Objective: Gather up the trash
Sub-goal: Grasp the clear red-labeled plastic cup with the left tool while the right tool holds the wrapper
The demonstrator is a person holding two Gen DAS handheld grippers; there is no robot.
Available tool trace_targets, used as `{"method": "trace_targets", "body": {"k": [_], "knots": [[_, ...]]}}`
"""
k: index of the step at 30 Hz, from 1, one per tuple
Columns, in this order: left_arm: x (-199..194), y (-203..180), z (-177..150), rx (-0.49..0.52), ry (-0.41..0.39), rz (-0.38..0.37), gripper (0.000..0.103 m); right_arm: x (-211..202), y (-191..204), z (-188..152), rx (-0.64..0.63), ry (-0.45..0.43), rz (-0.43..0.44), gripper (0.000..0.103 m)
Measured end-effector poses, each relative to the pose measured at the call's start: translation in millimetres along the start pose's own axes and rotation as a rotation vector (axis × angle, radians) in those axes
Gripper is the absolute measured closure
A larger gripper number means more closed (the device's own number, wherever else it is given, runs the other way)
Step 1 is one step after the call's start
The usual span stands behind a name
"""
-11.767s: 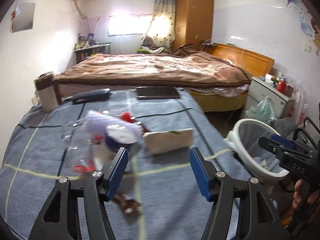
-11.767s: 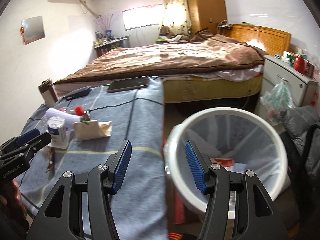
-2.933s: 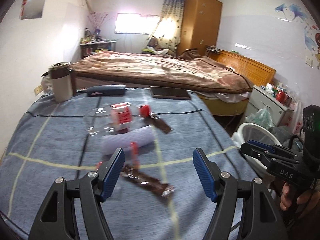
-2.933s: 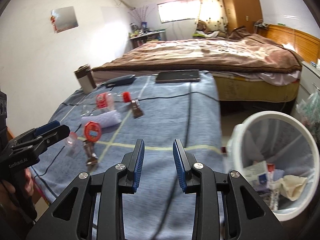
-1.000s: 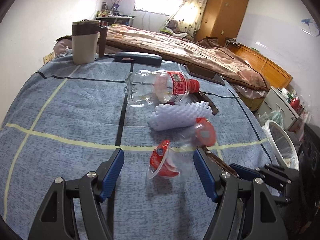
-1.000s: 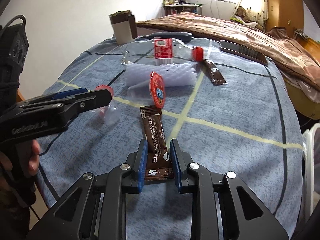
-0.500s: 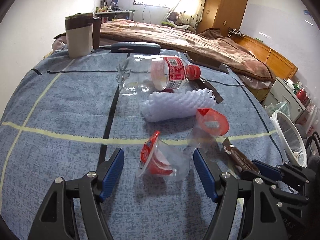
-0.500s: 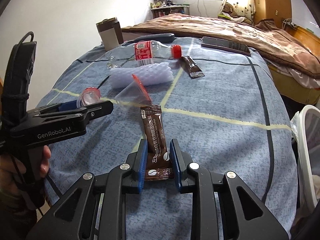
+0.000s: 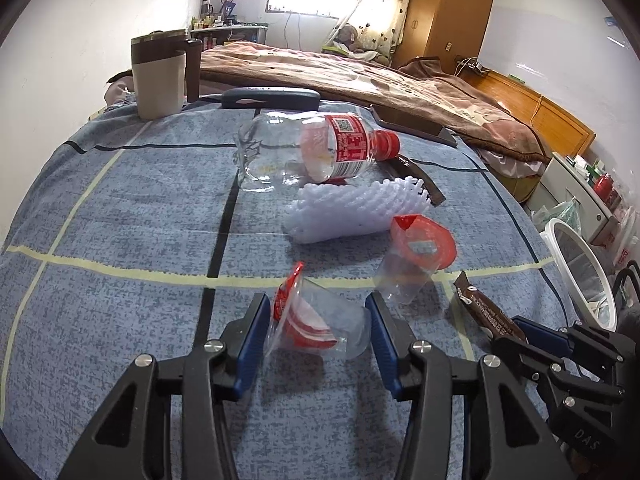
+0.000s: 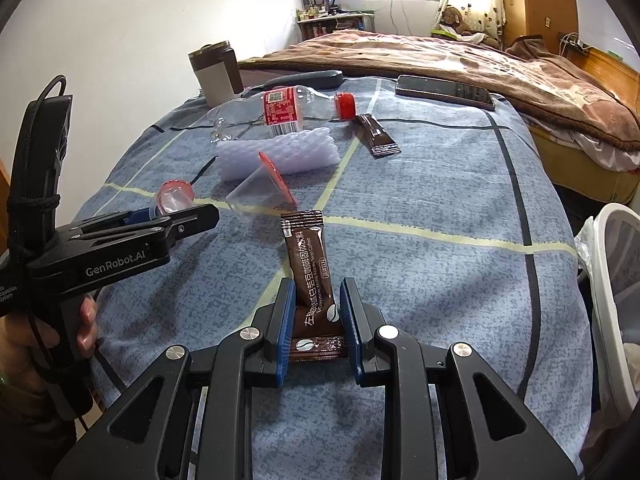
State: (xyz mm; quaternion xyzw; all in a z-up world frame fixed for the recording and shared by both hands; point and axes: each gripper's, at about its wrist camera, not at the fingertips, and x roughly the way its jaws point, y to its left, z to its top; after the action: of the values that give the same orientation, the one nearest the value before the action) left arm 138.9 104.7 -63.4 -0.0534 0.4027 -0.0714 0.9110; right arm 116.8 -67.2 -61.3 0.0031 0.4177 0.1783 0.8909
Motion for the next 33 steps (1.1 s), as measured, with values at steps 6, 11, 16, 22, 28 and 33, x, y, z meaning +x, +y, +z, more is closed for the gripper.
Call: {"method": "trace_targets", "body": {"k": [6,11,16,22,28,33], "knots": [[-8,-5,-1,0.019,-0.016,0.004,0.052,-4,0,-1,0.004,-0.015,0.004,0.078],[-18,-13,1,0.039,-0.036,0.0,0.053,-11,-2,1,0.01,-0.032,0.003,0.078],[-31,-26,4,0.07,-0.063,-0.018,0.055,-22,-6,2,0.025,-0.061,0.001,0.078],[-40,-47,9,0.106,-0.089,-0.042,0.059,-37,-16,3,0.049,-0.095,-0.017,0.078],[-39,-47,5,0.103,-0.081,-0.029,0.06,-44,-24,1,0.065,-0.111,-0.022,0.078],[-38,-47,2,0.104,-0.087,-0.01,0.06,-46,-27,0,0.074,-0.115,-0.017,0.078]]}}
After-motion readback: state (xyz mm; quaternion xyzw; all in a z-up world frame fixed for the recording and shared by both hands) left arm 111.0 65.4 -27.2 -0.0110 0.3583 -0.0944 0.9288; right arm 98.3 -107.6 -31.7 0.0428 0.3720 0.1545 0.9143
